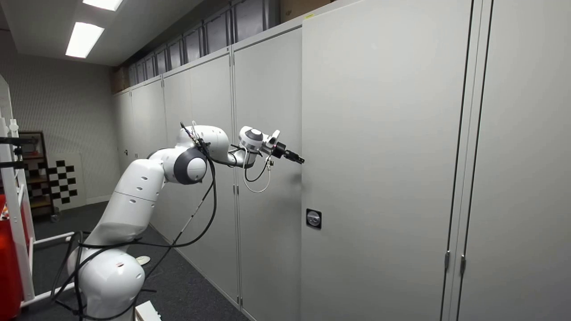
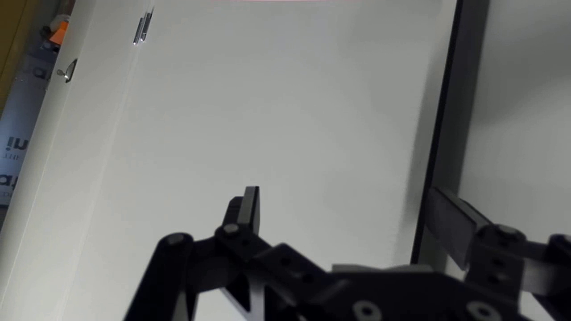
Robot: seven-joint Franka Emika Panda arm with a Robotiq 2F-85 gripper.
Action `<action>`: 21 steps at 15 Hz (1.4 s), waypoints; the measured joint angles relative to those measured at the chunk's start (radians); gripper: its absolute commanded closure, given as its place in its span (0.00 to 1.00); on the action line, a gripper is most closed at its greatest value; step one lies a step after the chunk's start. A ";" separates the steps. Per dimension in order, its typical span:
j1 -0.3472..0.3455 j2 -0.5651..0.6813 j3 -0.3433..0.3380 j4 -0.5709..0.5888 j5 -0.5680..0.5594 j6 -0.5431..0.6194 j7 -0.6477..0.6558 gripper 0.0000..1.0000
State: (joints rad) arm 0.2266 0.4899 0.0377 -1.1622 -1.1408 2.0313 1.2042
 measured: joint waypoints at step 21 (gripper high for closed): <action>0.012 -0.005 0.000 -0.020 0.000 -0.025 0.000 0.00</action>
State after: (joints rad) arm 0.2385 0.4846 0.0377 -1.1820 -1.1410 2.0066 1.2046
